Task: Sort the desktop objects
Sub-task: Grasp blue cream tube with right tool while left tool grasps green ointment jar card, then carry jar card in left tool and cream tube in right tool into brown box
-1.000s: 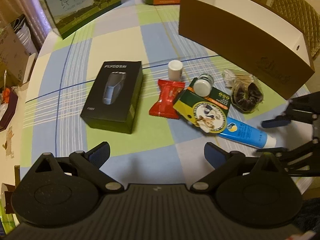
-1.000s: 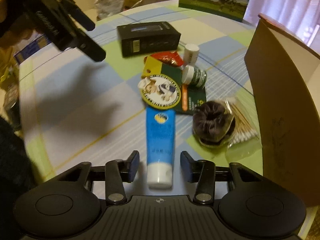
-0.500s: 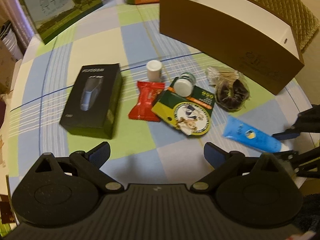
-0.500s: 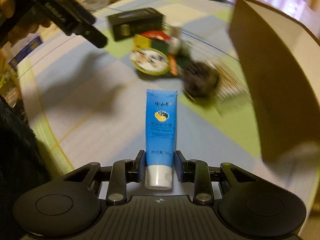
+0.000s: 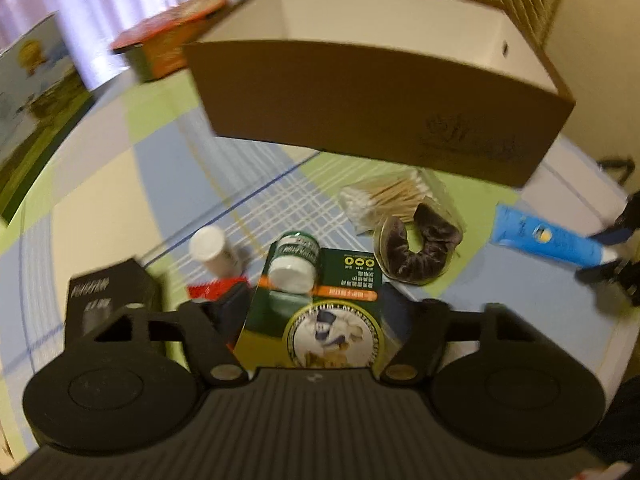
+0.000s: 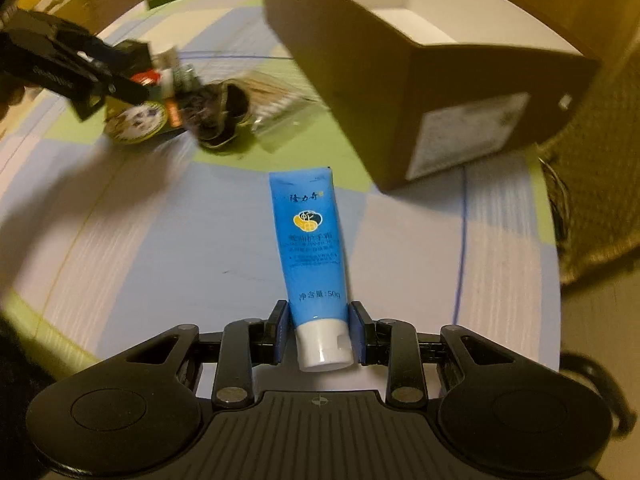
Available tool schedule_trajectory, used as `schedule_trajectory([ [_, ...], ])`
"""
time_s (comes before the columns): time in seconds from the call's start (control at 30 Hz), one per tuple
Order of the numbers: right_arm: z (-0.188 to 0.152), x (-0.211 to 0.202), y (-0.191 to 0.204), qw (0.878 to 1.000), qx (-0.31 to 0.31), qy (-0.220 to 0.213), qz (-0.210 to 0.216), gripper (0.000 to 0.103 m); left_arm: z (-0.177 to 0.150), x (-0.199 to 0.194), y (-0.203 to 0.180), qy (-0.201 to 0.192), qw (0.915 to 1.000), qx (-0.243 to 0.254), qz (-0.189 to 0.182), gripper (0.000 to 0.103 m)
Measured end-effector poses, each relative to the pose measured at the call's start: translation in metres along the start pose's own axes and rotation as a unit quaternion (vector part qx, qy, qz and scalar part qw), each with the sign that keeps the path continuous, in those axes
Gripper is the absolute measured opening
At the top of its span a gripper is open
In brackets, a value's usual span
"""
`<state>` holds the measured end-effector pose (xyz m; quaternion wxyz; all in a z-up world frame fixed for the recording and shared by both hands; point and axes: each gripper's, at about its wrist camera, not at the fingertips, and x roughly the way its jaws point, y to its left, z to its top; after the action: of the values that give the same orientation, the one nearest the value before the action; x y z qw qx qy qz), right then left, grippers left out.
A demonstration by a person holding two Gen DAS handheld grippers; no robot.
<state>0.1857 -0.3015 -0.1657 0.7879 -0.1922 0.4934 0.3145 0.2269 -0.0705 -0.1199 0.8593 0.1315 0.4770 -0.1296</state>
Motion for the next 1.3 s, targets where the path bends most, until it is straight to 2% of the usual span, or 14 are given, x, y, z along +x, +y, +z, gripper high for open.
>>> schedule_trajectory([
  [0.03, -0.001, -0.001, -0.001, 1.0, 0.008, -0.001, -0.005, 0.028, 0.003, 0.006, -0.001, 0.003, 0.9999, 0.013, -0.001, 0.048],
  [0.07, -0.003, -0.002, -0.003, 1.0, 0.015, -0.003, -0.008, 0.028, 0.005, 0.012, -0.001, 0.006, 0.9997, 0.023, -0.002, 0.047],
  [0.2, -0.004, -0.003, -0.005, 0.999, 0.035, -0.006, -0.014, 0.028, 0.015, 0.027, 0.002, 0.011, 0.9989, 0.045, 0.006, 0.047],
  [0.33, -0.006, -0.004, -0.005, 0.999, 0.048, -0.009, -0.019, 0.028, 0.021, 0.036, 0.005, 0.017, 0.9985, 0.051, -0.007, 0.047],
  [0.4, -0.006, -0.005, -0.006, 0.998, 0.053, -0.01, -0.021, 0.028, 0.021, 0.042, 0.006, 0.022, 0.9984, 0.05, -0.014, 0.04],
  [0.43, -0.006, -0.005, -0.005, 0.998, 0.053, -0.01, -0.022, 0.028, 0.021, 0.045, 0.007, 0.025, 0.9985, 0.046, -0.014, 0.031],
  [0.47, -0.006, -0.005, -0.005, 0.998, 0.054, -0.01, -0.024, 0.028, 0.021, 0.048, 0.008, 0.029, 0.9986, 0.042, -0.013, 0.028],
  [0.73, -0.005, -0.005, -0.004, 0.998, 0.06, -0.015, -0.027, 0.029, 0.0, 0.026, 0.006, 0.034, 0.9985, -0.031, -0.029, 0.028],
  [0.93, 0.0, 0.001, -0.002, 0.998, 0.049, -0.023, -0.033, 0.037, -0.033, 0.009, -0.002, 0.051, 0.9957, -0.071, -0.031, 0.028],
  [1.1, 0.007, 0.008, -0.002, 0.998, 0.047, -0.034, -0.035, 0.038, -0.048, 0.002, -0.004, 0.059, 0.9938, -0.091, -0.024, 0.028],
  [1.17, 0.009, 0.009, 0.0, 0.998, 0.045, -0.032, -0.035, 0.033, -0.051, -0.001, -0.006, 0.06, 0.9936, -0.092, -0.023, 0.028],
  [1.3, 0.01, 0.009, 0.009, 0.999, 0.026, -0.027, -0.026, 0.031, -0.054, -0.008, -0.013, 0.057, 0.9938, -0.091, -0.028, 0.028],
])
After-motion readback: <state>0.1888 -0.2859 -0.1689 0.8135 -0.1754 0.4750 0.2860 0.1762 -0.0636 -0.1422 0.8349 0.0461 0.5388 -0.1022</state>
